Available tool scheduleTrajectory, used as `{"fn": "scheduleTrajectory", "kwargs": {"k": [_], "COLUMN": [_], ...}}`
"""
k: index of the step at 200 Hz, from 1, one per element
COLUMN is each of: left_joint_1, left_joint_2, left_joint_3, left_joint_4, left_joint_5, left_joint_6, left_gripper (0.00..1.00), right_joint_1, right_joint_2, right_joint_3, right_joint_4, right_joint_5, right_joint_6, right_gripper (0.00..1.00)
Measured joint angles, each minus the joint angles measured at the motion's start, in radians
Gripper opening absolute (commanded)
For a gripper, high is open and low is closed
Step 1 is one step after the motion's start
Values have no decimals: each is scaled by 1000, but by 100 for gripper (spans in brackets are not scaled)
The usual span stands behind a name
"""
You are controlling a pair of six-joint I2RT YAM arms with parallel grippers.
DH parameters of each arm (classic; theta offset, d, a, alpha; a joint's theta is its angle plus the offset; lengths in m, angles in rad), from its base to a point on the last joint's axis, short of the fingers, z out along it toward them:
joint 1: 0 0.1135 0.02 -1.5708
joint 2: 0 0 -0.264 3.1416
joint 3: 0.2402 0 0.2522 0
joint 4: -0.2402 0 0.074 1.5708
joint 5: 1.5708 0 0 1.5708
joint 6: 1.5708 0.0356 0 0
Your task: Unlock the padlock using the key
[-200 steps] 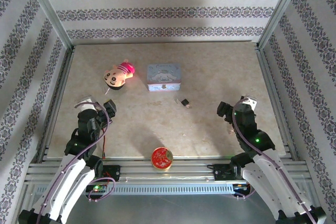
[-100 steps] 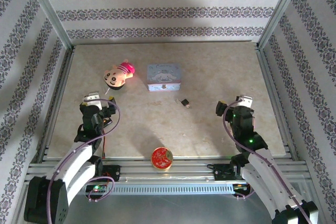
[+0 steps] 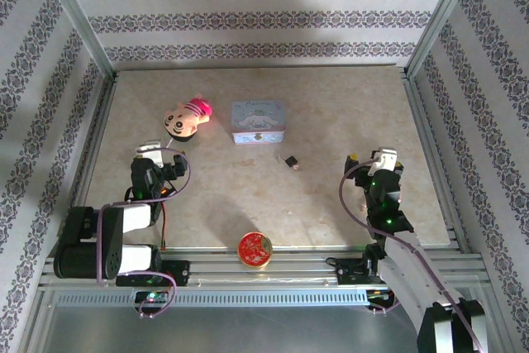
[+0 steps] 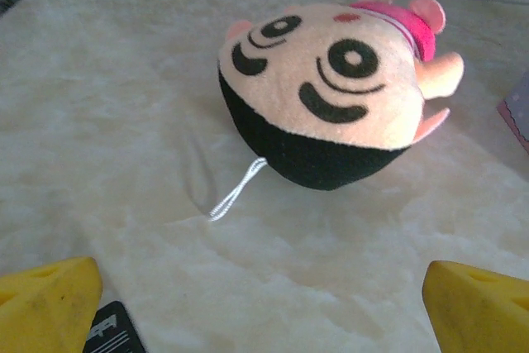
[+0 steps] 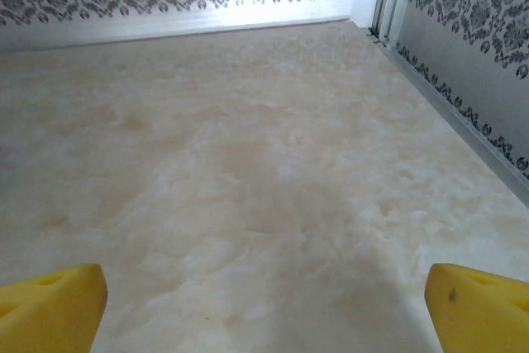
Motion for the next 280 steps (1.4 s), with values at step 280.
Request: {"fn": "scheduleTrajectory", "kwargs": {"k": [280], "left_joint_1": [24], "left_joint_2": [277], "left_joint_3": [149], "left_joint_4": [187], "left_joint_5": [190], "left_joint_6": [74], "left_gripper": [99], "right_joint_1": [-165], "right_joint_2": [863], "right_joint_3": [103], "right_joint_4": [750], "right_joint_5": [-449], "right_joint_6": [-68], "right_gripper": [98]}}
